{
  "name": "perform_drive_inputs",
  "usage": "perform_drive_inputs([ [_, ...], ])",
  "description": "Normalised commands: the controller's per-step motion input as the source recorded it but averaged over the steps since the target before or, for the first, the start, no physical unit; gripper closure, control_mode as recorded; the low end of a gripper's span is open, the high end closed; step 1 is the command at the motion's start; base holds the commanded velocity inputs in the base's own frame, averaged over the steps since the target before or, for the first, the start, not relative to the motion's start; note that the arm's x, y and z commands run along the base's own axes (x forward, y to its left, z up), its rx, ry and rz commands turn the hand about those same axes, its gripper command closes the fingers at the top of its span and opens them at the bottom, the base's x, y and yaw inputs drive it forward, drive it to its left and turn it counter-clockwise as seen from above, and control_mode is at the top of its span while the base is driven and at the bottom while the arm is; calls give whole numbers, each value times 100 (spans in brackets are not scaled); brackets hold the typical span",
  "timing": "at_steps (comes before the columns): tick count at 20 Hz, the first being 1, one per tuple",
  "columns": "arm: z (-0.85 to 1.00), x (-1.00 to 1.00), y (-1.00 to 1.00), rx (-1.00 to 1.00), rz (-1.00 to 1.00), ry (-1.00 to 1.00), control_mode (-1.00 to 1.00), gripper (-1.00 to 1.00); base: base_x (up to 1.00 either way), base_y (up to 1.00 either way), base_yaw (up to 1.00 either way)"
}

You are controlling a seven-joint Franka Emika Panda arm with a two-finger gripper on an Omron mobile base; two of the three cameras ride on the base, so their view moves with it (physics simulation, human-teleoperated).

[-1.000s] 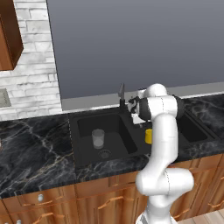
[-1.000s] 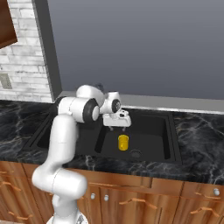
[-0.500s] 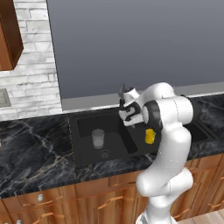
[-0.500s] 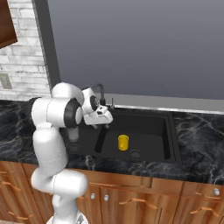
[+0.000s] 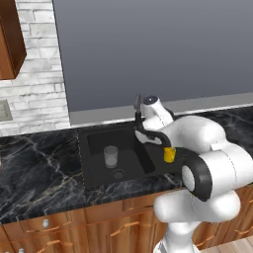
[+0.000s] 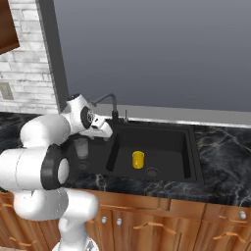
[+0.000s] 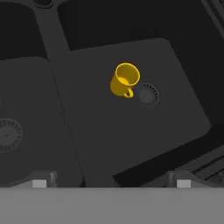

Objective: Place the glass cup in the left basin and the mug in the right basin of the sink.

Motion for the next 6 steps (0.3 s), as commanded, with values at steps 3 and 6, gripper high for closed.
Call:
perform_drive_inputs([
  [3, 40, -87, 12, 28, 1, -28, -100, -100, 0, 0, 0],
  [6, 35, -71, 8, 26, 11, -15, -100, -100, 0, 0, 0],
])
